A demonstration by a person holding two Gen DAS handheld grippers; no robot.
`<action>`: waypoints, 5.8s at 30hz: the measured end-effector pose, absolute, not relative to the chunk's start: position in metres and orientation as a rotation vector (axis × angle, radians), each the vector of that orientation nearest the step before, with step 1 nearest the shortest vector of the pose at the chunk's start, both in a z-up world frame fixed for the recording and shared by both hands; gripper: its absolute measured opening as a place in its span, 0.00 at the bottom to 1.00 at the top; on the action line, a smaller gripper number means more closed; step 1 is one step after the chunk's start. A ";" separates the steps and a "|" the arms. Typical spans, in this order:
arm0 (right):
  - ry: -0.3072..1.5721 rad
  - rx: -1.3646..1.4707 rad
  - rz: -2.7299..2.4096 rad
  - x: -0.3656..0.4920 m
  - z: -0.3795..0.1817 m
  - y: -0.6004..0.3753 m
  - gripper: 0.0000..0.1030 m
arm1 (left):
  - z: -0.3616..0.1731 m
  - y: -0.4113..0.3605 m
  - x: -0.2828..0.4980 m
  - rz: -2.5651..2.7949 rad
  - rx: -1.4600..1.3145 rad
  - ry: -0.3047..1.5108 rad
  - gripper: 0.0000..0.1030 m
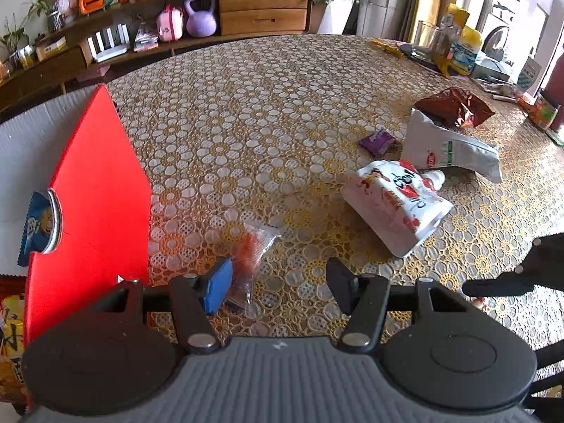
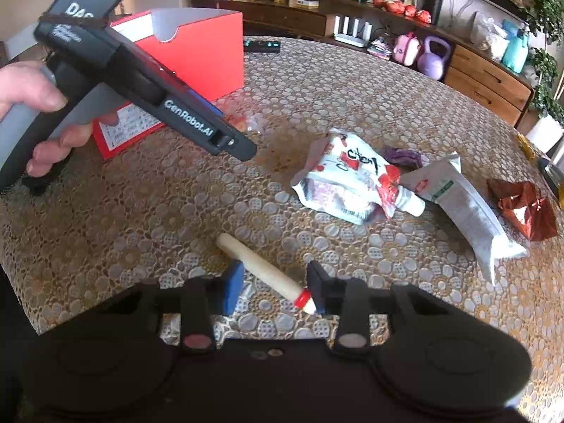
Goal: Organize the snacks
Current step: 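Grasp the clear orange-snack bag with the left gripper while the right grasps the cream stick, then carry the clear bag and cream stick with both grippers over the red box, then open both grippers to drop the clear bag and cream stick into the box, then withdraw both tools from the box toward the table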
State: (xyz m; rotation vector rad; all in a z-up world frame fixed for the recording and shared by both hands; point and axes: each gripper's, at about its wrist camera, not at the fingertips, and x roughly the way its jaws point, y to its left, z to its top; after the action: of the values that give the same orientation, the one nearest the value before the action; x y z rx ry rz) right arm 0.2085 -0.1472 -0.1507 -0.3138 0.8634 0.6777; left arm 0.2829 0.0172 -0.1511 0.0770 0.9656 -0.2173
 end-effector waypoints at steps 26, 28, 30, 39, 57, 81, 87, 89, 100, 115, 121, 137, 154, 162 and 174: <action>0.904 -0.021 0.445 0.189 -0.143 -0.158 0.09 | -0.145 0.028 0.270 -0.162 -0.032 0.971 0.13; 0.907 0.019 0.416 0.185 -0.139 -0.162 0.09 | -0.141 0.027 0.260 -0.161 -0.034 0.969 0.13; 0.908 0.051 0.397 0.180 -0.134 -0.164 0.09 | -0.139 0.028 0.251 -0.167 -0.053 0.969 0.13; 0.863 0.082 0.371 0.146 -0.099 -0.155 0.09 | -0.112 0.032 0.200 -0.193 -0.102 0.934 0.13; 0.769 0.108 0.384 0.112 -0.025 -0.116 0.09 | -0.038 0.067 0.142 -0.208 -0.174 0.803 0.13; 0.697 0.010 0.545 0.140 0.023 0.018 0.09 | 0.017 0.181 0.128 -0.048 -0.144 0.677 0.13; 0.706 -0.008 0.570 0.153 0.022 0.052 0.09 | 0.014 0.219 0.132 0.027 -0.134 0.686 0.13; 0.709 -0.013 0.575 0.158 0.022 0.062 0.09 | 0.012 0.233 0.135 0.050 -0.130 0.690 0.13; 0.777 -0.034 0.584 0.190 -0.004 0.103 0.09 | -0.012 0.286 0.168 0.151 -0.098 0.753 0.13; 0.878 -0.104 0.601 0.219 -0.048 0.146 0.09 | -0.071 0.301 0.215 0.180 -0.014 0.901 0.14; 0.900 -0.127 0.610 0.223 -0.059 0.155 0.09 | -0.092 0.299 0.224 0.164 -0.015 0.956 0.14; 0.930 -0.132 0.606 0.222 -0.066 0.155 0.18 | -0.106 0.294 0.235 0.155 -0.022 1.045 0.16; 0.874 -0.091 0.619 0.202 -0.035 0.126 0.50 | -0.065 0.276 0.197 0.133 -0.025 0.919 0.73; 0.823 -0.071 0.642 0.181 -0.014 0.107 0.68 | -0.037 0.271 0.169 0.126 -0.071 0.835 0.73; 0.750 -0.029 0.646 0.143 0.015 0.072 0.79 | -0.002 0.243 0.123 0.067 -0.087 0.730 0.73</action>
State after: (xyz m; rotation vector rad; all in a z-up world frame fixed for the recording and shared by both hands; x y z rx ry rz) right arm 0.1428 0.0719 0.0155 -0.0292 0.7500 0.6456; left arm 0.1233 0.2433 -0.0016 -0.0869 0.7298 0.0667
